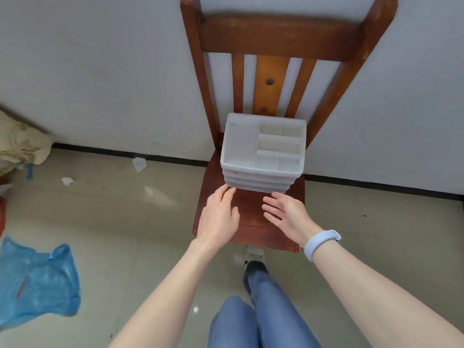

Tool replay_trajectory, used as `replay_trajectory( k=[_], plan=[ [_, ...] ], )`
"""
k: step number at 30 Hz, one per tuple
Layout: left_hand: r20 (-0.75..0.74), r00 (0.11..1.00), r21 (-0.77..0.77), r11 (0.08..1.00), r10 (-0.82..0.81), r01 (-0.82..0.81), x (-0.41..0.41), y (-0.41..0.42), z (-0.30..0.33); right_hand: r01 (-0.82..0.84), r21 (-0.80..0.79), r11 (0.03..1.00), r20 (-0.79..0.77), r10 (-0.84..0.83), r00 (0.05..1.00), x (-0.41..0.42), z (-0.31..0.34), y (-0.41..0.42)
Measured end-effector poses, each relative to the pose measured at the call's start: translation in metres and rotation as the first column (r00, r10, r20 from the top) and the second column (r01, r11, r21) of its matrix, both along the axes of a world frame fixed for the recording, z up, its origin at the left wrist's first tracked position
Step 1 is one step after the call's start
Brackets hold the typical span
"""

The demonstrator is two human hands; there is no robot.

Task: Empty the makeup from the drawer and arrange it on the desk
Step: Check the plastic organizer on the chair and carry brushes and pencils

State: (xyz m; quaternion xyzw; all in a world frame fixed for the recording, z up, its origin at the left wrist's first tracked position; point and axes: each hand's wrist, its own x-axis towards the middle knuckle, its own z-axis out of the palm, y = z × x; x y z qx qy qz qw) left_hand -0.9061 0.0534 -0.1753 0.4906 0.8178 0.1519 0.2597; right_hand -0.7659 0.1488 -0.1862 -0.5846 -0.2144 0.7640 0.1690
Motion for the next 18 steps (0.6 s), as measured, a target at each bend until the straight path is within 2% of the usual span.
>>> replay_trajectory(
  k=[5,10,13,15,18],
  plan=[
    [-0.123,0.986,-0.035,0.994,-0.111,0.107,-0.028,0.052,-0.048,0.217,-0.258,0.941,-0.092,-0.248,0.964,-0.044,-0.060,0.050],
    [-0.212,0.942,-0.091,0.965,-0.261,0.246,-0.044,0.071,-0.076,0.345,-0.373,0.861,-0.116,-0.413,0.903,-0.073,-0.088,0.073],
    [-0.165,0.947,-0.116,0.959,-0.277,0.260,-0.058,0.071,-0.084,0.429,-0.392,0.814,-0.107,-0.504,0.857,-0.080,-0.094,0.071],
    [-0.141,0.938,-0.122,0.946,-0.317,0.301,-0.066,0.068,-0.086,0.437,-0.366,0.822,-0.101,-0.502,0.859,-0.079,-0.098,0.064],
    [-0.099,0.944,-0.048,0.949,-0.315,0.312,-0.075,0.067,-0.084,0.434,-0.341,0.834,-0.099,-0.491,0.866,-0.073,-0.100,0.046]
  ],
)
